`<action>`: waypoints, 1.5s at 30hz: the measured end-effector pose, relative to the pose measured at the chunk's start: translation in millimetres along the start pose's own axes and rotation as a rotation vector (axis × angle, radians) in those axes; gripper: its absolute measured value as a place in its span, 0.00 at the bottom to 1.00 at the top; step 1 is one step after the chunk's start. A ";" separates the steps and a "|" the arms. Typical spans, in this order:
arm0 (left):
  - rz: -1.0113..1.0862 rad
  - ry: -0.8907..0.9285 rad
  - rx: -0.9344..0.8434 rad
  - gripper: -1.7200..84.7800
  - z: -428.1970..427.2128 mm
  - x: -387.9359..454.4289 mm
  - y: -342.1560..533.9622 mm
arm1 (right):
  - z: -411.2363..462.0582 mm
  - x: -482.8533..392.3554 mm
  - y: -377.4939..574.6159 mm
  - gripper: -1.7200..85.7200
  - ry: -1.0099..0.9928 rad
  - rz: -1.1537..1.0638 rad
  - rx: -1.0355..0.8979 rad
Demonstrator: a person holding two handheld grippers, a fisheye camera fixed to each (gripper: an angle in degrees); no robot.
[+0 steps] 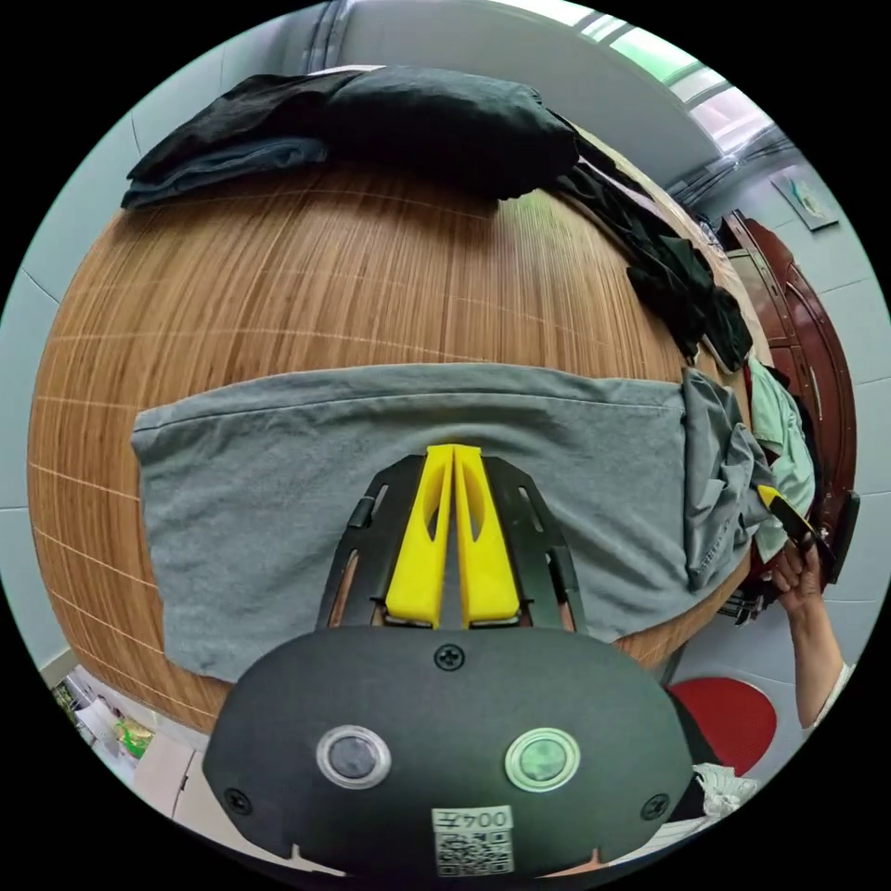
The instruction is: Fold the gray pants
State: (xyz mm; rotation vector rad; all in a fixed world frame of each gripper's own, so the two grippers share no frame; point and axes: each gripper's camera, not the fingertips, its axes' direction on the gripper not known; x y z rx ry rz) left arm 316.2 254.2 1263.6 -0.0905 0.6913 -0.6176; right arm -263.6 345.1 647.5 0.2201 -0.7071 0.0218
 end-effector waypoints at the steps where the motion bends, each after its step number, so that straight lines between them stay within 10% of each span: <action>1: 0.016 0.011 0.007 0.03 -4.0 1.8 -3.4 | -5.9 1.8 -0.7 0.06 0.001 -0.017 0.004; 19: -0.077 0.033 0.042 0.03 -16.0 65.0 90.1 | -25.3 54.5 -15.9 0.08 0.023 -0.211 -0.088; 27: 0.028 0.115 -0.031 0.03 -18.7 44.2 48.9 | 36.7 67.1 -9.1 0.06 0.111 -0.007 -0.315; 45: 0.112 0.177 -0.049 0.02 -36.6 18.0 13.9 | 22.2 83.9 -18.5 0.06 0.201 0.164 -0.196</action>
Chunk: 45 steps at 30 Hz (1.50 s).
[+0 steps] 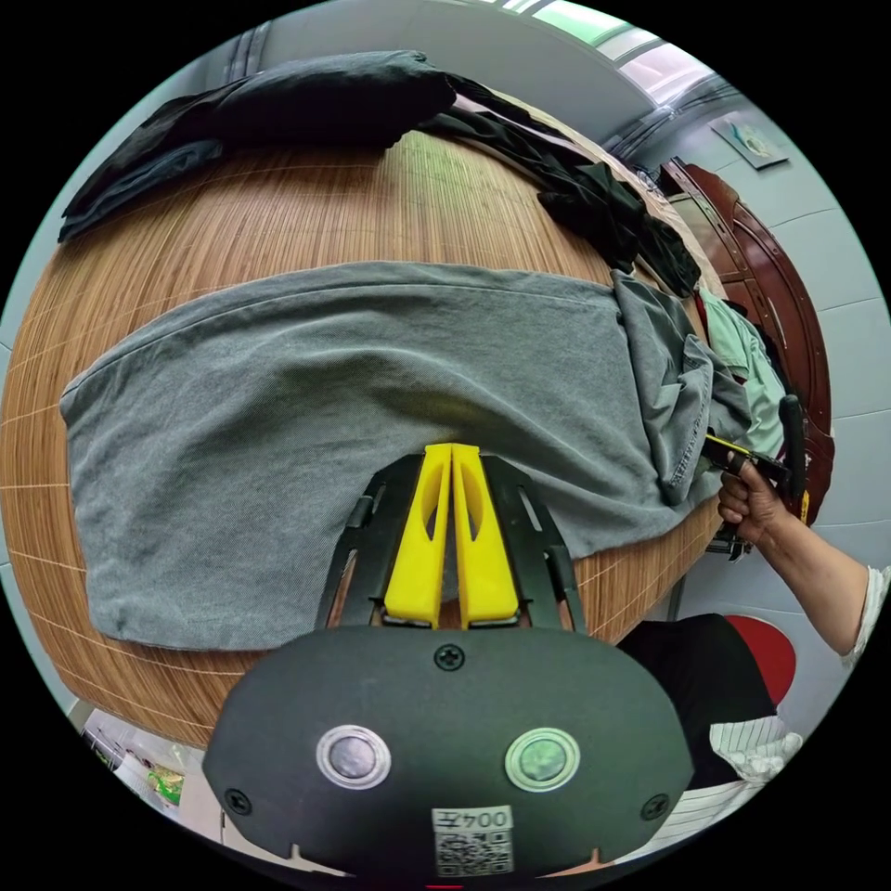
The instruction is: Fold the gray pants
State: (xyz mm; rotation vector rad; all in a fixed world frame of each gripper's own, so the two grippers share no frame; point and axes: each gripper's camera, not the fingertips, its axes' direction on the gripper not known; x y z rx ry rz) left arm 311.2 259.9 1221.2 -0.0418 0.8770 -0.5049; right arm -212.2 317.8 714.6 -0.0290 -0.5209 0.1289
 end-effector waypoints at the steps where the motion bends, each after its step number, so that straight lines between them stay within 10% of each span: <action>1: 0.002 -0.001 -0.002 0.02 -0.9 -0.1 -0.8 | -2.1 1.5 0.1 0.06 0.000 0.005 0.000; 19: 0.002 -0.066 -0.033 0.02 -38.2 17.8 -10.7 | -72.0 23.9 12.5 0.07 -0.085 -0.011 0.061; 28: 0.371 0.113 0.113 0.04 -90.6 153.8 -18.6 | -144.5 129.8 23.0 0.16 0.140 0.081 0.140; 45: 0.321 -0.236 0.118 0.02 -27.1 264.6 62.8 | -163.7 75.9 -43.6 0.01 -0.263 -0.705 0.139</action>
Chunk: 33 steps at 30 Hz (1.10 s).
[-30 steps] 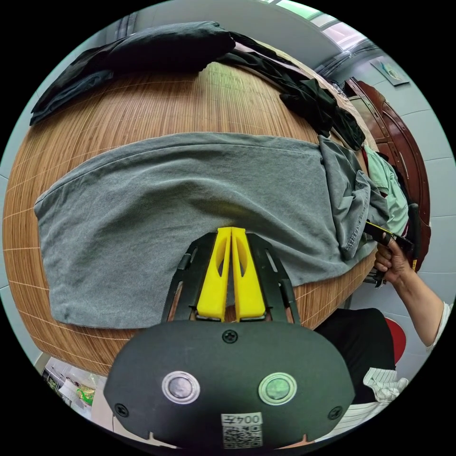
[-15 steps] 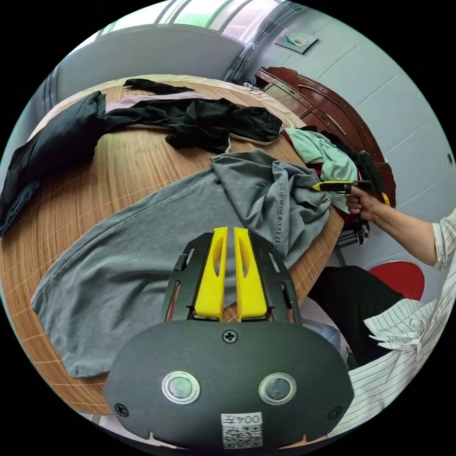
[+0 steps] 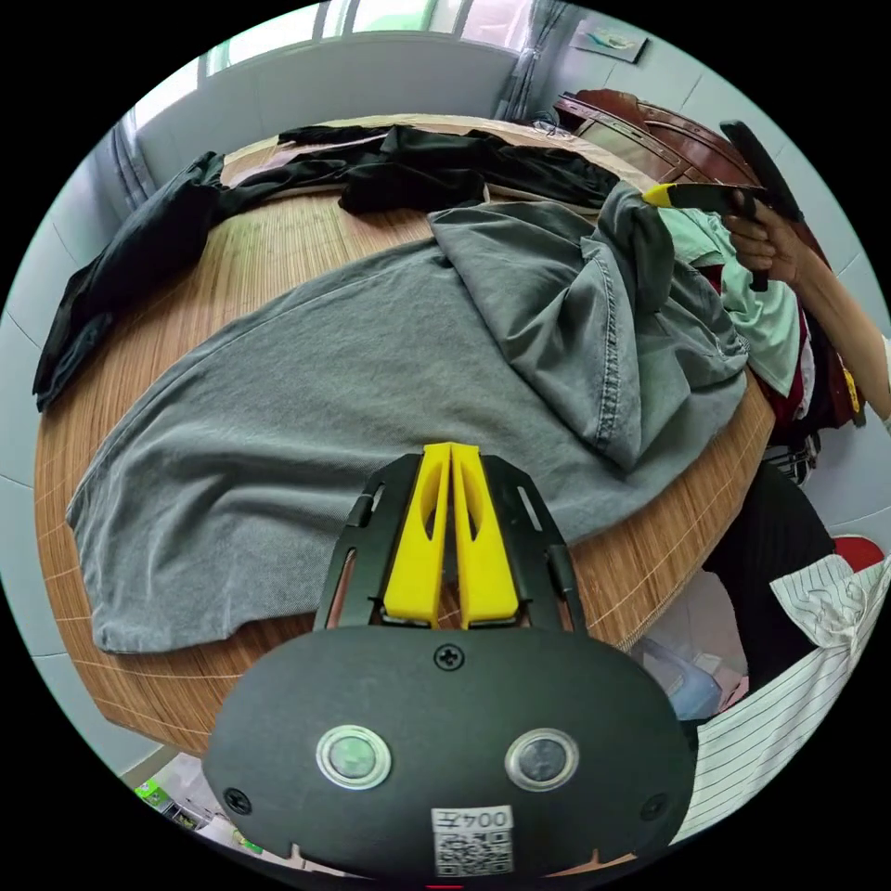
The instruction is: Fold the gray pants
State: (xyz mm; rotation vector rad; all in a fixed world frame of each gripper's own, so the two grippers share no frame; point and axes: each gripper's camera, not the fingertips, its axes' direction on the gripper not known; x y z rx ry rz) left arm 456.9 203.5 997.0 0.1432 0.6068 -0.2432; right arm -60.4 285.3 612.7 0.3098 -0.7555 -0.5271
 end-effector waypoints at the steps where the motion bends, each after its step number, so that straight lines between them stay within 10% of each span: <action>1: 0.011 -0.017 0.005 0.02 -1.6 4.9 1.2 | 1.6 -4.6 2.0 0.01 0.020 -0.022 -0.004; 16: 0.083 -0.311 0.007 0.02 -30.1 96.3 15.4 | 51.0 -62.3 165.6 0.01 0.637 0.063 -0.381; 33: -0.034 -0.055 0.053 0.02 -42.0 56.0 23.3 | 89.4 -35.2 157.2 0.01 0.451 0.087 -0.568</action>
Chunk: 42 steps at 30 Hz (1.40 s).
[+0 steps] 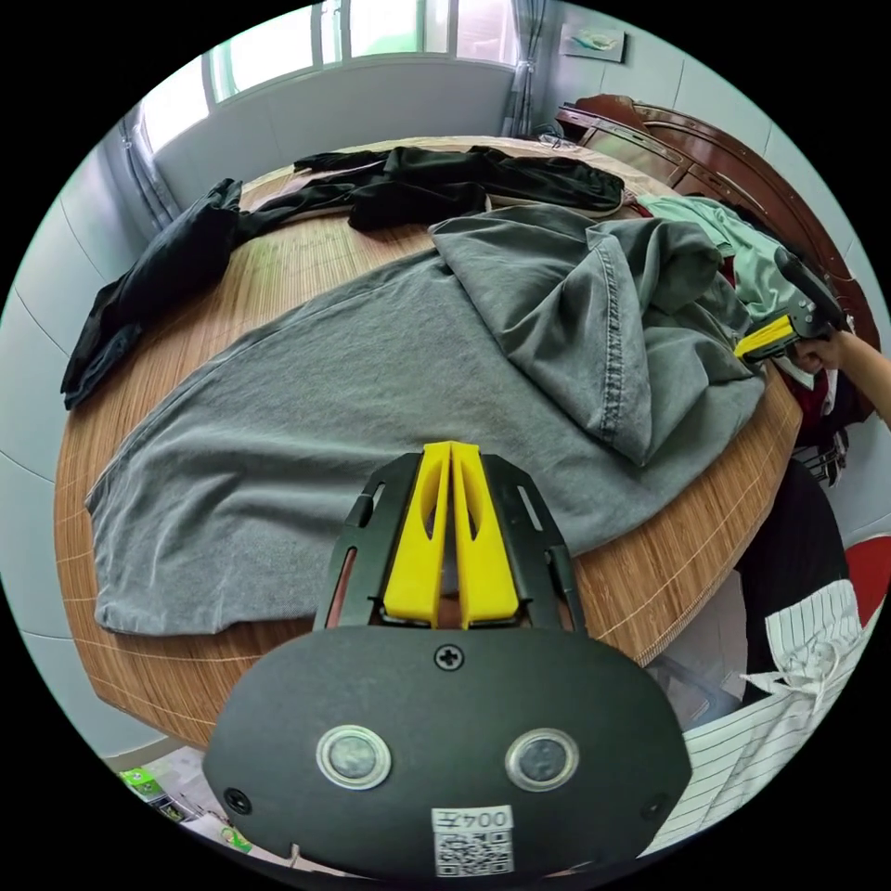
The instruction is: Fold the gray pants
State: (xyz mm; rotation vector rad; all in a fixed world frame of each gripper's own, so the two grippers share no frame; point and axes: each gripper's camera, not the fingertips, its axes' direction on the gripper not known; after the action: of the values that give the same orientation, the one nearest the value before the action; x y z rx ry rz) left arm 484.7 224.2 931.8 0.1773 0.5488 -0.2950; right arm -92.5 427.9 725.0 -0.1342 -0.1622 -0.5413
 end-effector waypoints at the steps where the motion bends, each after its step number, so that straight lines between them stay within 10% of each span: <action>1: -0.001 0.000 0.002 0.02 0.2 -0.5 -0.4 | 0.7 -1.5 -4.3 0.01 0.016 -0.022 -0.021; 24: 0.000 0.056 0.029 0.02 0.8 -23.8 12.1 | -3.4 68.9 14.6 0.01 -0.154 0.005 -0.152; 30: 0.069 -0.011 0.045 0.02 -0.8 -14.6 21.1 | -21.1 95.2 92.4 0.07 -0.207 0.196 0.125; 35: -0.017 -0.014 0.037 0.02 -23.3 -28.9 37.7 | -71.9 84.5 193.0 0.14 -0.378 0.521 0.812; 42: -0.136 0.013 0.104 0.02 -56.5 -54.0 99.5 | -68.6 97.5 180.1 0.20 -0.609 0.929 0.903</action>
State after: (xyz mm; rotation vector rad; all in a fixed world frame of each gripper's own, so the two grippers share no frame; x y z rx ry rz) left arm 445.3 344.1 922.0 0.2432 0.5600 -0.4552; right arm 92.0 520.3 661.1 0.5034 -0.8667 0.5455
